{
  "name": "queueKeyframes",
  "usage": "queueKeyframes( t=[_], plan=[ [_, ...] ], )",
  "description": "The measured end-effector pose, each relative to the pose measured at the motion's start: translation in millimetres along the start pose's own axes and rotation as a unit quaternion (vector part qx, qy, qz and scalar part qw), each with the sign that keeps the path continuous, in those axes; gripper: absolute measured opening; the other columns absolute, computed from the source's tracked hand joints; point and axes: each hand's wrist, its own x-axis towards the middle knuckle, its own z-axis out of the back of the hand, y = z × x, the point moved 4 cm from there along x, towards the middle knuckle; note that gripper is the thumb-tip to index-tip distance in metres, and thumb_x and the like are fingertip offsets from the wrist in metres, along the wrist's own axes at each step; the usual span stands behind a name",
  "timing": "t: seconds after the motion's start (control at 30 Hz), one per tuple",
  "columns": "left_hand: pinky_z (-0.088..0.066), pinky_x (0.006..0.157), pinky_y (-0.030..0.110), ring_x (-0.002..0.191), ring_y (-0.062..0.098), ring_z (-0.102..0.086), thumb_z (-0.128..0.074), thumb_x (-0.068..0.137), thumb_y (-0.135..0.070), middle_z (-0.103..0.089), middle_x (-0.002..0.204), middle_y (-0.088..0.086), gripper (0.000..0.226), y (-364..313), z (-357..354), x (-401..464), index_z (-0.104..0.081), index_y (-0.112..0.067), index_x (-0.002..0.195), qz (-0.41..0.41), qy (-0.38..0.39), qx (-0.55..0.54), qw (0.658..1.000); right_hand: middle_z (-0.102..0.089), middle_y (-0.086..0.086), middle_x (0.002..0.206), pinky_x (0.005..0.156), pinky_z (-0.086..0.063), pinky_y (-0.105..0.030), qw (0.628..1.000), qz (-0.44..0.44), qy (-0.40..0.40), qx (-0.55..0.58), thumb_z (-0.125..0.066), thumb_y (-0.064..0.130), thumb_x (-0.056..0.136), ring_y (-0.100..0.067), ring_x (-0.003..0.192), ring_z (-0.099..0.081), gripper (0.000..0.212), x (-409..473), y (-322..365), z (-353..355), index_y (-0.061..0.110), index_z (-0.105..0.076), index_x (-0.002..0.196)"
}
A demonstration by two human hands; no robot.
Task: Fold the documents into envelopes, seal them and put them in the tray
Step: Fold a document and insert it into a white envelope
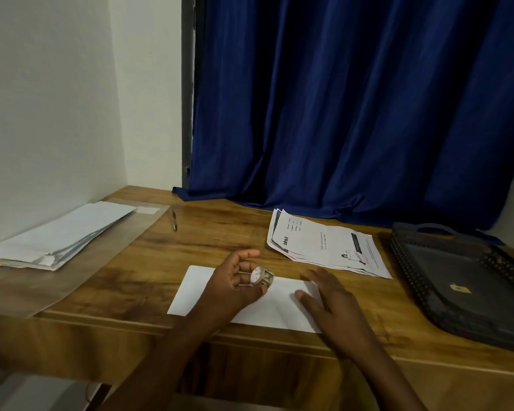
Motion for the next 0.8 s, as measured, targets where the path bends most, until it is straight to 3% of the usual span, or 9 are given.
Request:
queueKeyframes(
  t=[0.1,0.17,0.23,0.43,0.63,0.8],
  plan=[
    [-0.057,0.093,0.034,0.111,0.021,-0.069,-0.084,0.075,-0.013,-0.072,0.120,0.001,0.073,1,-3,1,-0.050,-0.026,0.138,-0.008,0.030,0.007,1.000,-0.061,0.019,0.135,0.107,-0.046,-0.031,0.990,0.038,-0.077,0.112,-0.061,0.056,0.091,0.003,0.124,-0.053,0.039,3,12,9,0.037,-0.066,0.125],
    [-0.057,0.095,0.036,0.113,0.022,-0.069,-0.082,0.074,-0.012,-0.072,0.124,0.003,0.077,1,-5,0,-0.046,-0.024,0.141,-0.009,0.046,0.004,0.999,-0.070,0.023,0.114,0.096,-0.050,-0.024,0.977,0.047,-0.067,0.196,-0.070,0.046,0.089,0.010,0.108,-0.060,0.024,2,25,7,0.037,-0.073,0.111],
    [-0.056,0.096,0.038,0.115,0.024,-0.069,-0.082,0.073,-0.017,-0.071,0.125,0.003,0.080,1,-6,-1,-0.045,-0.024,0.142,-0.012,0.051,-0.002,0.999,-0.072,0.023,0.107,0.089,-0.050,-0.021,0.967,0.051,-0.056,0.242,-0.074,0.037,0.088,0.010,0.102,-0.063,0.018,2,32,0,0.037,-0.076,0.106],
    [-0.057,0.095,0.038,0.114,0.022,-0.069,-0.088,0.061,-0.030,-0.069,0.123,0.002,0.082,2,-6,1,-0.053,-0.028,0.135,-0.022,0.039,0.009,0.999,-0.076,0.018,0.107,0.096,-0.057,-0.035,0.949,0.049,-0.019,0.311,-0.074,0.023,0.090,0.000,0.102,-0.070,0.025,5,30,-19,0.027,-0.077,0.114],
    [-0.057,0.093,0.031,0.112,0.023,-0.070,-0.076,0.082,0.003,-0.072,0.120,0.001,0.065,5,-7,2,-0.051,-0.025,0.136,-0.023,0.054,0.039,0.998,-0.073,0.024,0.108,0.090,-0.054,-0.024,0.958,0.080,-0.017,0.275,-0.076,0.025,0.088,0.001,0.101,-0.068,0.039,1,29,-17,0.046,-0.067,0.119],
    [-0.053,0.102,0.036,0.121,0.020,-0.065,-0.066,0.089,0.010,-0.069,0.131,-0.001,0.068,5,-6,1,-0.045,-0.025,0.143,-0.028,0.073,0.065,0.995,-0.077,0.017,0.102,0.089,-0.059,-0.034,0.941,0.080,-0.025,0.327,-0.077,0.017,0.087,-0.005,0.096,-0.072,0.029,4,26,-16,0.036,-0.075,0.109]
  ],
)
